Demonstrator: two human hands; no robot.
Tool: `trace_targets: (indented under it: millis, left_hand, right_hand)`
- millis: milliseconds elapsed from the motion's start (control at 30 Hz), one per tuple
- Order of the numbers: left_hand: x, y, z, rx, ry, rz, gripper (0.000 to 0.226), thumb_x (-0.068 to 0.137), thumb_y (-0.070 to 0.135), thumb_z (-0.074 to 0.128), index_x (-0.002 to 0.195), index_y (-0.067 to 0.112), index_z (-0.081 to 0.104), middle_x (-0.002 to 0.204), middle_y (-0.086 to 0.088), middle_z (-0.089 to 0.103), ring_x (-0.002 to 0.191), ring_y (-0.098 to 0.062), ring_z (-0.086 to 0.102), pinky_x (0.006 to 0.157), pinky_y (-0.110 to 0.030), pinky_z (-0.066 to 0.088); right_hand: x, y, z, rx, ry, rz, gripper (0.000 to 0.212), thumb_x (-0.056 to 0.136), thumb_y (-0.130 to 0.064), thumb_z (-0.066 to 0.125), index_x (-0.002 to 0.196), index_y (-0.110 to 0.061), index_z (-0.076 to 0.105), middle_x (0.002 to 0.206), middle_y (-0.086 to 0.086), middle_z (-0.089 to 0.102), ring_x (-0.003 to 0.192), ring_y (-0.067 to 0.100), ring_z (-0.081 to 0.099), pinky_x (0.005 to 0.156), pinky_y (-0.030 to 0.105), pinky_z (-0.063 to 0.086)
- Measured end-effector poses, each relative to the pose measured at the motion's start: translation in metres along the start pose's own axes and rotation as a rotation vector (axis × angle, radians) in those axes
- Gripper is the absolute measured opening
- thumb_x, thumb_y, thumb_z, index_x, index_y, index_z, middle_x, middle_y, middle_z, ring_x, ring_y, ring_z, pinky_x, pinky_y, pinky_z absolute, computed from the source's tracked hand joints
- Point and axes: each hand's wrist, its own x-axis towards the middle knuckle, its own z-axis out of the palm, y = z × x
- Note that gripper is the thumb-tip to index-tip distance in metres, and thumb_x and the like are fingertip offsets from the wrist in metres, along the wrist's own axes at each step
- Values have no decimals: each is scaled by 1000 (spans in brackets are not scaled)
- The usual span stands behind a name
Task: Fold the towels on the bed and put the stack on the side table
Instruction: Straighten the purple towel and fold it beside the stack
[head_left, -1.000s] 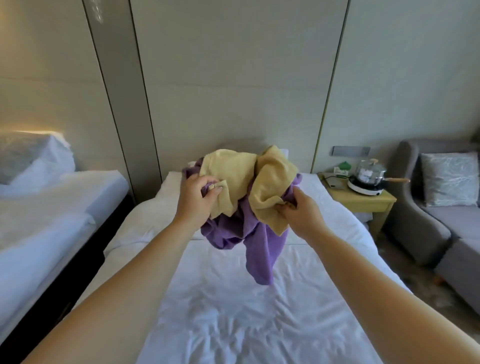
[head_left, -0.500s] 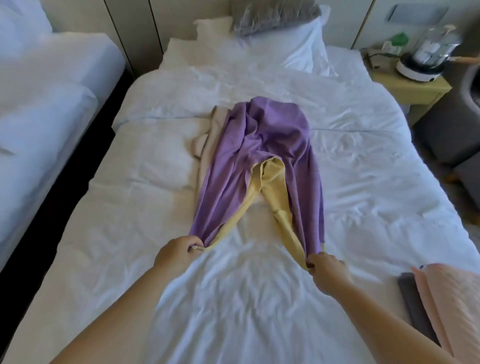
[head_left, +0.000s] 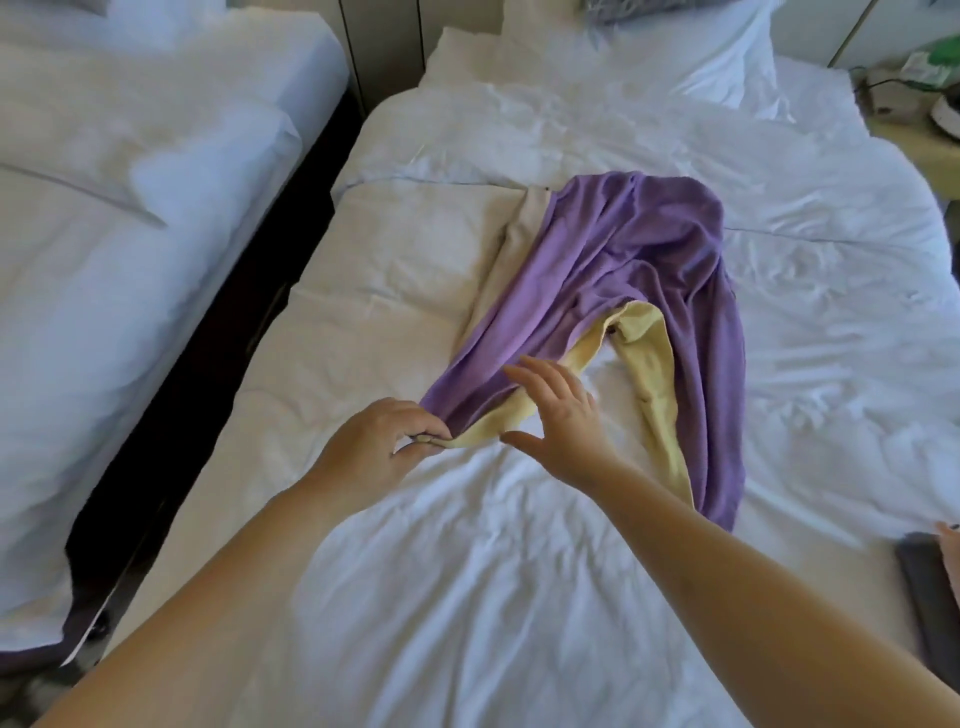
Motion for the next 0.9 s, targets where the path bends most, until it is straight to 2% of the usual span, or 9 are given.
trace_targets:
  millis: [67, 200, 267, 400, 500, 567, 667, 800, 900]
  left_hand:
    - [-12, -4, -14, 74, 3, 67, 11, 84, 12, 71, 91, 20, 74, 87, 13, 68, 85, -11, 59, 79, -25, 46]
    - [-37, -18, -38, 108, 43, 131, 11, 83, 10, 73, 90, 19, 75, 87, 19, 65, 82, -5, 57, 79, -19, 43]
    - [-48, -28, -46, 118, 45, 126, 12, 82, 9, 73, 90, 18, 75, 87, 17, 66, 83, -5, 56, 78, -17, 42]
    - [-74, -61, -56, 193, 72, 60, 13, 82, 8, 73, 90, 19, 75, 87, 14, 70, 82, -9, 61, 77, -25, 47]
    - [-103, -96, -55, 301, 68, -68, 14, 83, 6, 70, 90, 17, 75, 87, 9, 71, 82, -20, 63, 73, -36, 50]
    - [-128, -118, -48, 332, 71, -127, 13, 83, 10, 63, 86, 15, 75, 84, 6, 72, 80, -23, 63, 71, -36, 50]
    - [-173, -149, -37, 345, 100, -195, 30, 75, 20, 45, 76, 14, 74, 75, 4, 71, 71, -25, 64, 64, -35, 52]
    - [-224, -184, -15, 391, 83, -327, 20, 69, 0, 60, 77, 9, 75, 77, -3, 73, 72, -29, 68, 67, -41, 55]
    - [-228, -189, 10, 432, 36, -443, 29, 73, -5, 59, 89, 12, 76, 92, -4, 74, 88, -32, 67, 78, -43, 51]
  right_hand:
    - [11, -12, 3, -43, -26, -37, 60, 81, -40, 70, 137, -34, 46, 143, -11, 44, 138, 16, 29, 109, 34, 21]
    - [15, -21, 9, -149, -86, -72, 24, 88, -38, 63, 110, -29, 66, 113, -10, 63, 118, 16, 49, 101, 31, 25]
    - [9, -27, 14, -121, -67, -69, 18, 90, -34, 61, 103, -23, 66, 103, -4, 66, 107, 21, 56, 96, 32, 30]
    - [-17, -55, 28, 43, -167, -50, 12, 94, -24, 55, 95, -12, 58, 89, 6, 64, 81, 33, 58, 70, 38, 43]
    - [-49, -83, 52, 69, -266, -94, 14, 96, -28, 52, 95, -14, 55, 92, 2, 61, 84, 27, 56, 67, 37, 44]
    - [-72, -104, 77, 88, -348, -124, 17, 96, -32, 51, 95, -16, 55, 96, 2, 61, 87, 25, 55, 67, 35, 41]
    - [-97, -135, 122, 101, -456, -155, 16, 96, -33, 50, 96, -17, 53, 99, 1, 59, 92, 25, 54, 67, 35, 39]
    - [-107, -149, 170, 92, -540, -150, 17, 97, -25, 47, 105, -14, 57, 107, 5, 58, 104, 26, 52, 77, 36, 44]
    - [-108, -137, 183, 106, -532, -102, 24, 96, -21, 49, 117, -17, 60, 118, 4, 57, 114, 24, 48, 91, 36, 43]
